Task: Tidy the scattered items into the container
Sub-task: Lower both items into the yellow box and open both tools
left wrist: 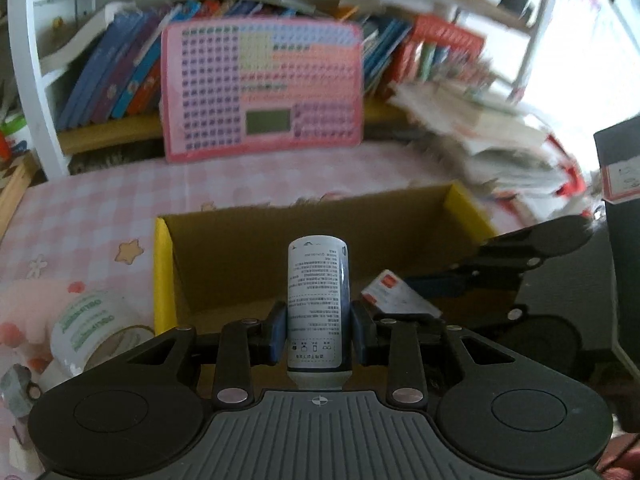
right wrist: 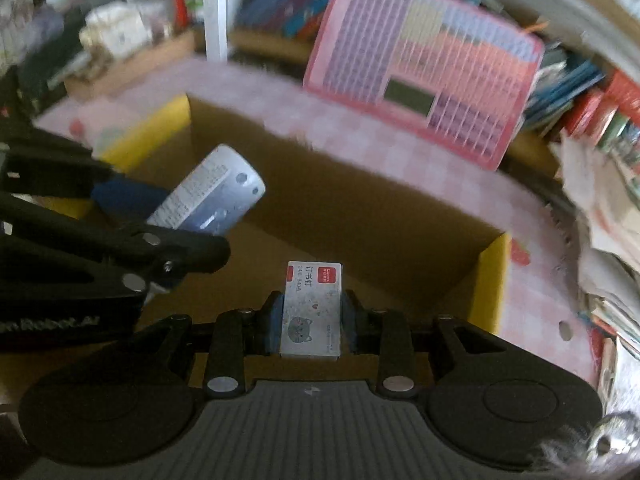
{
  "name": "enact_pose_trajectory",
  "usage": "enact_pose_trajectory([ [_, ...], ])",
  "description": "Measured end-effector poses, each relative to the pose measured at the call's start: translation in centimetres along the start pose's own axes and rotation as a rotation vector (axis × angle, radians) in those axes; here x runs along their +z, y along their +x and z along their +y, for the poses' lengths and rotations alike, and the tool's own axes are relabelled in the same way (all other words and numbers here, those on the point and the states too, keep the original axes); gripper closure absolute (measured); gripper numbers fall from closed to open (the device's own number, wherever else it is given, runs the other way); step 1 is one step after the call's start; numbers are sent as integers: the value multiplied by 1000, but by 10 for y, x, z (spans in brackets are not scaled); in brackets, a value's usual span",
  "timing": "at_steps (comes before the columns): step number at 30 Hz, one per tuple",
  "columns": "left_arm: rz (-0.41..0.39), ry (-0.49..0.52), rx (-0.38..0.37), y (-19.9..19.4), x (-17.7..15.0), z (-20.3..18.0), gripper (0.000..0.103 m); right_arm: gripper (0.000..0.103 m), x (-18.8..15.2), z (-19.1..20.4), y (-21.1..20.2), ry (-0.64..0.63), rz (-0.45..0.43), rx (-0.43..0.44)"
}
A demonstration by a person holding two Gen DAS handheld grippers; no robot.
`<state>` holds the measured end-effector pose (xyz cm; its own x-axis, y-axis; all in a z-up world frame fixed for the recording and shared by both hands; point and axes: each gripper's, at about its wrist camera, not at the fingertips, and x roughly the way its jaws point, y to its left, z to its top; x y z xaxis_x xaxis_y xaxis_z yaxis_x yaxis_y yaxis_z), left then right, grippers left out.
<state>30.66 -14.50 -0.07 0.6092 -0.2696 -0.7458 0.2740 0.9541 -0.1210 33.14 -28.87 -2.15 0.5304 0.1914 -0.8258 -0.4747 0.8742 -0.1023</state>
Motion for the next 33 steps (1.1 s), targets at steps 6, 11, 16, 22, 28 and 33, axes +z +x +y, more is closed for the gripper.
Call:
enact_pose_trajectory([
  [6, 71, 36, 33, 15, 0, -6, 72, 74, -2, 9, 21, -79, 101, 20],
  [11, 104, 30, 51, 18, -2, -6, 71, 74, -5, 11, 22, -79, 114, 24],
  [16, 93, 29, 81, 17, -1, -7, 65, 53, -4, 11, 21, -86, 99, 15],
  [22, 52, 21, 72, 11, -1, -8, 58, 36, -4, 16, 12, -117, 39, -12],
  [28, -32, -17, 121, -10, 0, -8, 16, 26, -6, 9, -10, -77, -44, -21],
  [33, -123, -51, 96, -44, -3, -1, 13, 24, -11, 3, -42, 12, -142, -12],
])
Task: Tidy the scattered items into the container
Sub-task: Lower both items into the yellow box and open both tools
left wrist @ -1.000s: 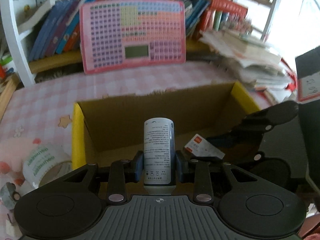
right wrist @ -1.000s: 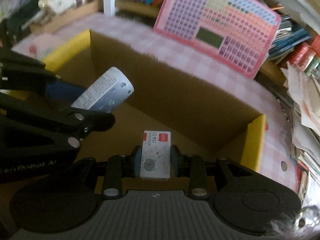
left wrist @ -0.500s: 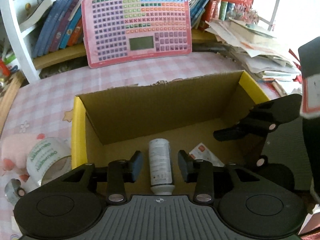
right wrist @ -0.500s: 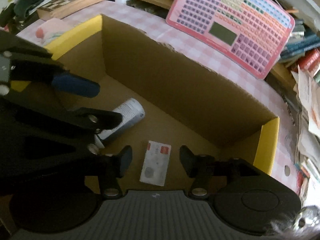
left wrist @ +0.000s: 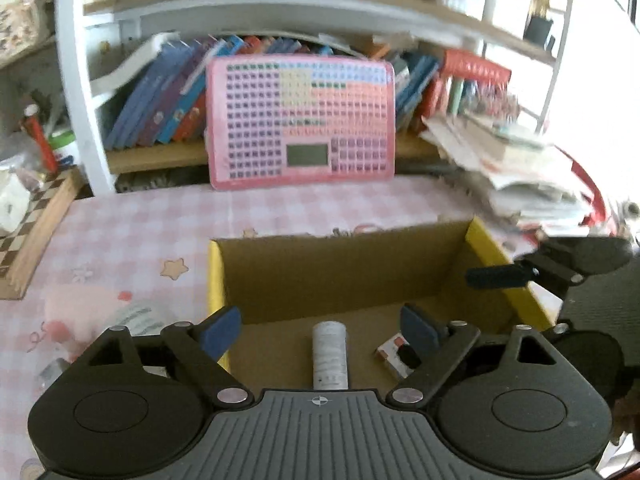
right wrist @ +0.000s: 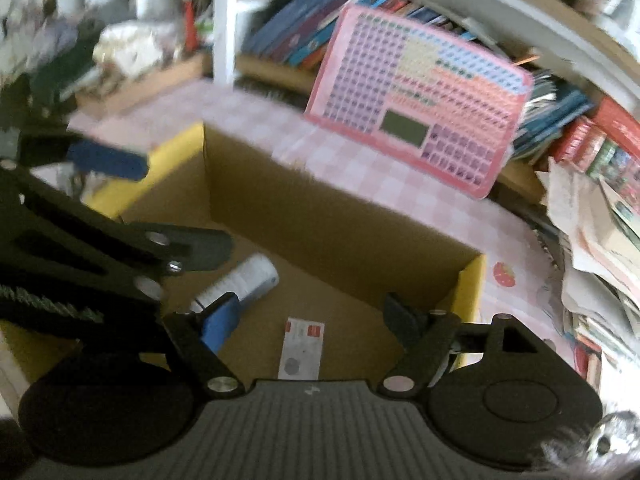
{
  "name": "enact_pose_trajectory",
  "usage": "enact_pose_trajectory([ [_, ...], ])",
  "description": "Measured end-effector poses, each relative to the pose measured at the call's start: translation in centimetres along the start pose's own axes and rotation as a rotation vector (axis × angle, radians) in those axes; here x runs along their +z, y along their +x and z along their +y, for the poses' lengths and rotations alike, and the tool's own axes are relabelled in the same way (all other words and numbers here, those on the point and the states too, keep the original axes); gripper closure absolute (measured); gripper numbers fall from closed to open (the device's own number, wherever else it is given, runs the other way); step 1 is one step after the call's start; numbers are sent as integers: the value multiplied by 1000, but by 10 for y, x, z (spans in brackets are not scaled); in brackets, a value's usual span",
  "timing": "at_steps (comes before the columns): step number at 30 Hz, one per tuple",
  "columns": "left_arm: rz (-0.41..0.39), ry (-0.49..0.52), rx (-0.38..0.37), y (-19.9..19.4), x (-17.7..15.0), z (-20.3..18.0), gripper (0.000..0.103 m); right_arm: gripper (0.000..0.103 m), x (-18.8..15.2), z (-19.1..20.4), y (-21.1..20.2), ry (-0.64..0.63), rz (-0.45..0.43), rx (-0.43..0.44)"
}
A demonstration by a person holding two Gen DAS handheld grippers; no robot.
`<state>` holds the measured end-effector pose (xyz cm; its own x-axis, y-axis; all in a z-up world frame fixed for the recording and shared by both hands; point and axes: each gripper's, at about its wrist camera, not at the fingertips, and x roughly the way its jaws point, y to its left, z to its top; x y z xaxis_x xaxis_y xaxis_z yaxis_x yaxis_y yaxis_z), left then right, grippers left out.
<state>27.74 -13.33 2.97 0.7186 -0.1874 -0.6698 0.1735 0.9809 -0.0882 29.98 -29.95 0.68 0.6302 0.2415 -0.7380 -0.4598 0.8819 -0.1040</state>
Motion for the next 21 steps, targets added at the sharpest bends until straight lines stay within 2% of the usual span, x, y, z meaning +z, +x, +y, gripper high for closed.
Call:
enact_pose_trajectory([
  [3, -49, -24, 19, -19, -3, 6, 12, 19, -2, -1, -20, 60, -52, -5],
  [6, -87, -53, 34, -38, -9, 12, 10, 7, -5, 4, -38, 87, -99, -52],
  [11, -149, -74, 41, -73, -20, 26, 7, 5, -15, 14, -66, 137, -168, -134],
  [21, -204, -119, 92, -122, -66, 69, 6, 3, -55, 50, -108, 299, -268, -308],
])
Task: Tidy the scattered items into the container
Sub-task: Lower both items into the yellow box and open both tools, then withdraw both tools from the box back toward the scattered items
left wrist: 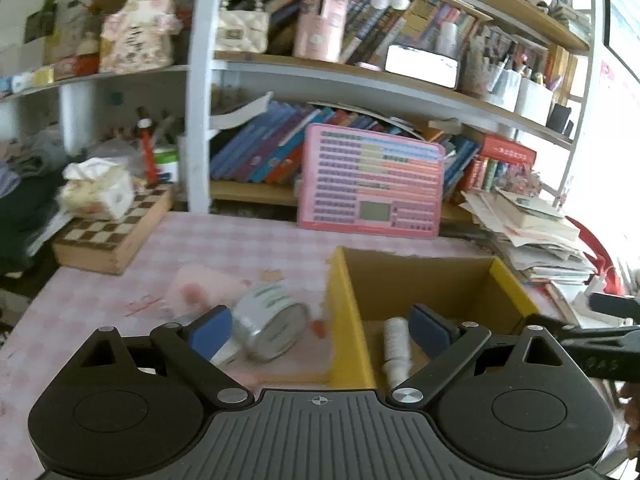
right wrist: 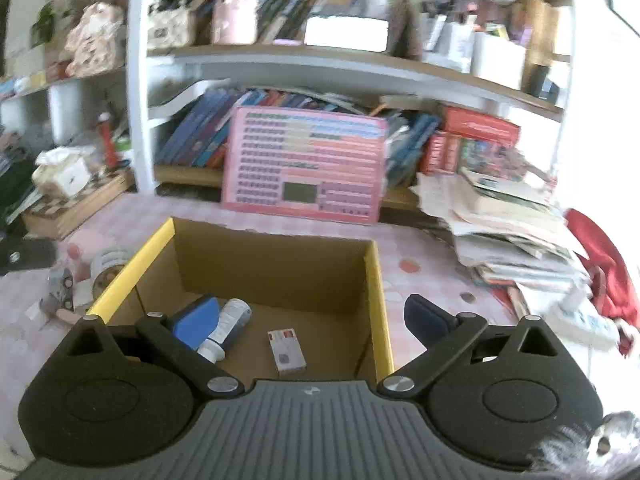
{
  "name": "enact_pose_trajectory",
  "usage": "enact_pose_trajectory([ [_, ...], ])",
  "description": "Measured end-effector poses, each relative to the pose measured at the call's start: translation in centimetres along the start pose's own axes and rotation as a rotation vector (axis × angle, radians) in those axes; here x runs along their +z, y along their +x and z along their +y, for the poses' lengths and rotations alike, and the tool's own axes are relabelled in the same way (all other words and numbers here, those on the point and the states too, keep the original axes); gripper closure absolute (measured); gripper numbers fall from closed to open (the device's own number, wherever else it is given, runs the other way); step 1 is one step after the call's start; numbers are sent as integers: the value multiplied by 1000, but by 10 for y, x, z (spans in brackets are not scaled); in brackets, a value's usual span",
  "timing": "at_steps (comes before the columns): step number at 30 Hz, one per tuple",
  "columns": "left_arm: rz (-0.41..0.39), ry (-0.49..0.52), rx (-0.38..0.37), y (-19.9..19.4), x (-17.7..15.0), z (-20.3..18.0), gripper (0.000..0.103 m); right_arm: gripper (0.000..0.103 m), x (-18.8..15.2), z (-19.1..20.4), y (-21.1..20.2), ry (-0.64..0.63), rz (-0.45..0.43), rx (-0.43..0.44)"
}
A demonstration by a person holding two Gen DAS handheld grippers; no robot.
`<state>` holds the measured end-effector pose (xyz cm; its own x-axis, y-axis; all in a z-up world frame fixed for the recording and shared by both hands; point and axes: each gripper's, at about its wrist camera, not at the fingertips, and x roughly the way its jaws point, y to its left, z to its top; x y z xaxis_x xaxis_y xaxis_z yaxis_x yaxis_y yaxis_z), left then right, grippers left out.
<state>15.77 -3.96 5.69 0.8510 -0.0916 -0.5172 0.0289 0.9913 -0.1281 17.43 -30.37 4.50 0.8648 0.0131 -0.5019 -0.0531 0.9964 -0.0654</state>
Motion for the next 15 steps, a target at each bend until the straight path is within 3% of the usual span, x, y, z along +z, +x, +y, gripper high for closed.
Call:
enact_pose_trajectory([
  [8, 72, -18, -13, -32, -26, 42, 6, 2, -32, 34, -41, 91, 12, -89],
  [15, 85, -27, 1, -60, -43, 76, 6, 2, -56, 82, -68, 66, 62, -71],
])
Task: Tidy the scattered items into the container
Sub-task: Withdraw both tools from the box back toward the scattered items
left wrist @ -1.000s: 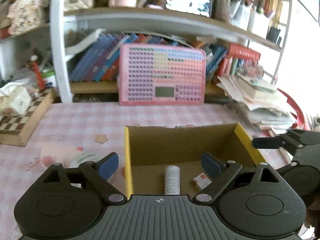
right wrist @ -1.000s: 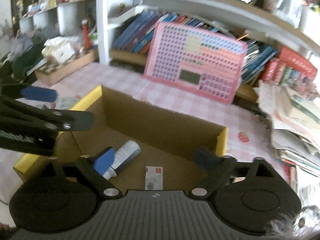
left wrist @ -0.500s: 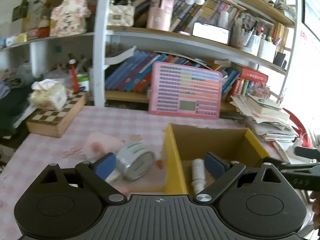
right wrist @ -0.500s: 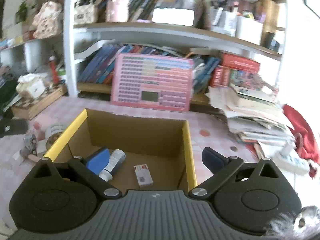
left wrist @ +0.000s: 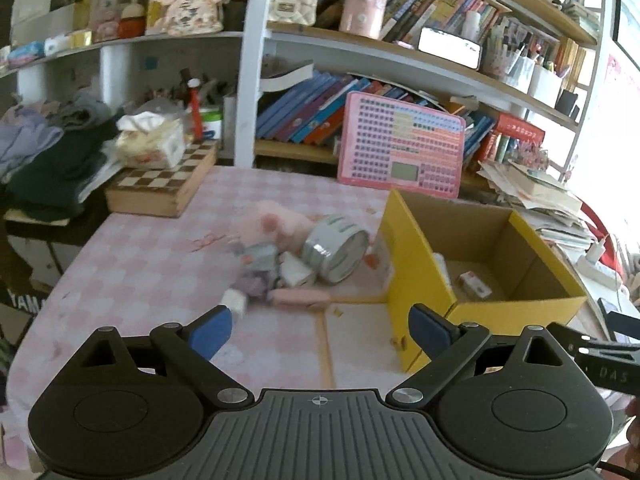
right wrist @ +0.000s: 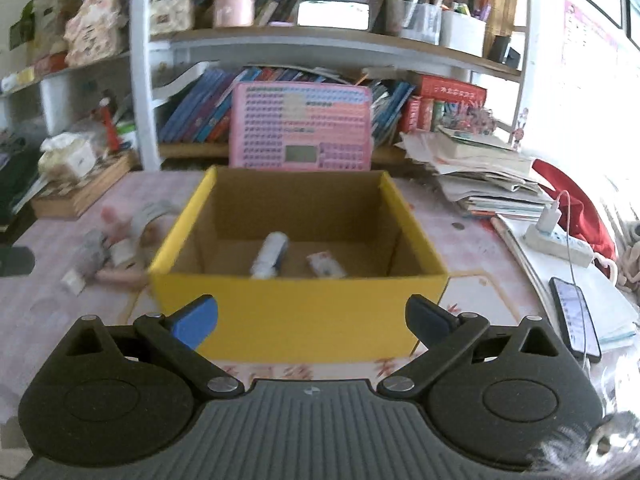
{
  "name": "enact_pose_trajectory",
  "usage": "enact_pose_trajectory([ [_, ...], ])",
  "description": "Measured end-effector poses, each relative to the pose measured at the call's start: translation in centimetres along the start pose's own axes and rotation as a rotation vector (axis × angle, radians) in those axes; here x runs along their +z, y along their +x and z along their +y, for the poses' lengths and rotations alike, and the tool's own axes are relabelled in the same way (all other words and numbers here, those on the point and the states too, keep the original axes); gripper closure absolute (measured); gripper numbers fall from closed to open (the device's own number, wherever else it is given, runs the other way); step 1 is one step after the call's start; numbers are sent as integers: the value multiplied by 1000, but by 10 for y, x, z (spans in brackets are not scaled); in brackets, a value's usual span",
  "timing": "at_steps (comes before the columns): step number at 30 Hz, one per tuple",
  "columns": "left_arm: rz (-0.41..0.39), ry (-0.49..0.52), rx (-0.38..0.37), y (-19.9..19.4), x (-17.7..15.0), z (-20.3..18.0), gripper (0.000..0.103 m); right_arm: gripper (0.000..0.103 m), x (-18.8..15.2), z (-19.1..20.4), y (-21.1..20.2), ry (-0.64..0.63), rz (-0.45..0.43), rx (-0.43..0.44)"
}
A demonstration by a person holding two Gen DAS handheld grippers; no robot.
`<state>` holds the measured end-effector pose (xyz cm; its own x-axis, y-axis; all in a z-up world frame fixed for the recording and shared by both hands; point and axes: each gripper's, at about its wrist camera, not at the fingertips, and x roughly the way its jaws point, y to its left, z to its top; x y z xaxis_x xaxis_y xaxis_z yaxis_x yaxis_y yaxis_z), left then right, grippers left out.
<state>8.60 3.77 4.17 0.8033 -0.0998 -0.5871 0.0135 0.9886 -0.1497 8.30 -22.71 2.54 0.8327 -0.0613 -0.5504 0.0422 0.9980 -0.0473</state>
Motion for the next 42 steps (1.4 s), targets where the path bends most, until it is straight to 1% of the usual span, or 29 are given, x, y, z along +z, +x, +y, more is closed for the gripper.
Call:
enact_pose_trajectory([
  [5, 10, -18, -9, -16, -11, 24, 6, 1, -13, 28, -16, -16, 9, 17],
  [8, -2, -12, -6, -26, -15, 36, 6, 1, -18, 43, -23, -16, 14, 46],
  [10, -25, 3, 8, -32, -17, 42, 6, 1, -19, 53, -26, -26, 16, 66],
  [12, -72, 50, 49, -39, -21, 48, 6, 1, -22, 64, -28, -38, 20, 88],
  [14, -115, 120, 100, -44, -25, 50, 6, 2, -23, 74, -29, -47, 34, 112],
  [16, -121, 188, 122, -47, -30, 49, 6, 2, -24, 83, -28, -54, 50, 130],
  [18, -99, 224, 111, -47, -34, 48, 6, 2, -24, 90, -27, -61, 60, 141],
  [22, -27, 229, 62, -43, -41, 50, 6, 2, -26, 105, -24, -77, 83, 153],
  [24, -4, 235, 58, -42, -45, 52, 6, 2, -26, 111, -23, -87, 89, 157],
  [27, 11, 221, 66, -41, -47, 59, 6, 2, -26, 117, -22, -99, 92, 171],
  [33, 46, 177, 54, -39, -48, 71, 6, 2, -26, 126, -19, -112, 103, 183],
  [42, 86, 157, 21, -32, -48, 74, 6, 5, -24, 141, -16, -191, 103, 227],
])
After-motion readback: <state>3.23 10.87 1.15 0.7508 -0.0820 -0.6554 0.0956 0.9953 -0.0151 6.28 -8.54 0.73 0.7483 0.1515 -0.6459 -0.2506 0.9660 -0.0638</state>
